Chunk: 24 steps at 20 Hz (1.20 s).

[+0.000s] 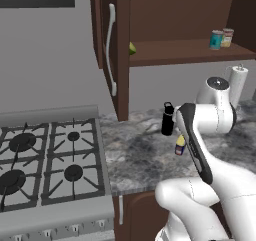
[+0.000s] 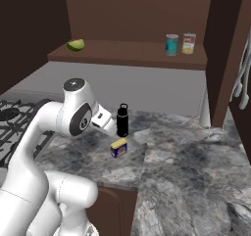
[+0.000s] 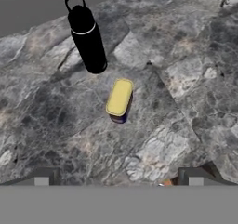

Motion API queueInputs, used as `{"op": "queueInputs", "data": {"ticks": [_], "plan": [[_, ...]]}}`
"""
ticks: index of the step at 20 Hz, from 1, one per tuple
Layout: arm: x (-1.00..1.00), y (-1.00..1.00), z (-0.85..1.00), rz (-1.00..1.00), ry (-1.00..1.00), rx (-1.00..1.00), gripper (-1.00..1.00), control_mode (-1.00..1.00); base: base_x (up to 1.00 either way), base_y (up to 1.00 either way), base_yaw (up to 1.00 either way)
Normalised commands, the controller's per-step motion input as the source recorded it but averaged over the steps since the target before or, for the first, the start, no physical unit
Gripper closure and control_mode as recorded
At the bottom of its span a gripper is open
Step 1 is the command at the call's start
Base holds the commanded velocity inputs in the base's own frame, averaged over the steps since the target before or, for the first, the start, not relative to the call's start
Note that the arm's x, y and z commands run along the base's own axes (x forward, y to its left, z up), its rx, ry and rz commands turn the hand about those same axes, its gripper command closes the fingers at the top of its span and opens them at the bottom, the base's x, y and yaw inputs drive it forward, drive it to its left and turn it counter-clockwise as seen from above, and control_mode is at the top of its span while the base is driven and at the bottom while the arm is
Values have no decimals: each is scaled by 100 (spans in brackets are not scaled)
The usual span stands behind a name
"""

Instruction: Pick the cans from the counter and place them in their designated side in the cabinet.

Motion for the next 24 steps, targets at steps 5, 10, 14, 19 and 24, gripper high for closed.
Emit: {"op": "queueInputs", "data": {"ticks": [5,10,14,19,24], "plan": [[26,-8,-15,0,3,0,-100,-100,0,0,0],[14,-13,-20,0,0,2,-100,-100,0,0,0],[15,-6,-27,1,0,3,-100,-100,0,0,0],[16,-5,-29,1,0,2,-100,-100,0,0,0],[15,-3,-30,1,0,0,-100,-100,0,0,0]]}}
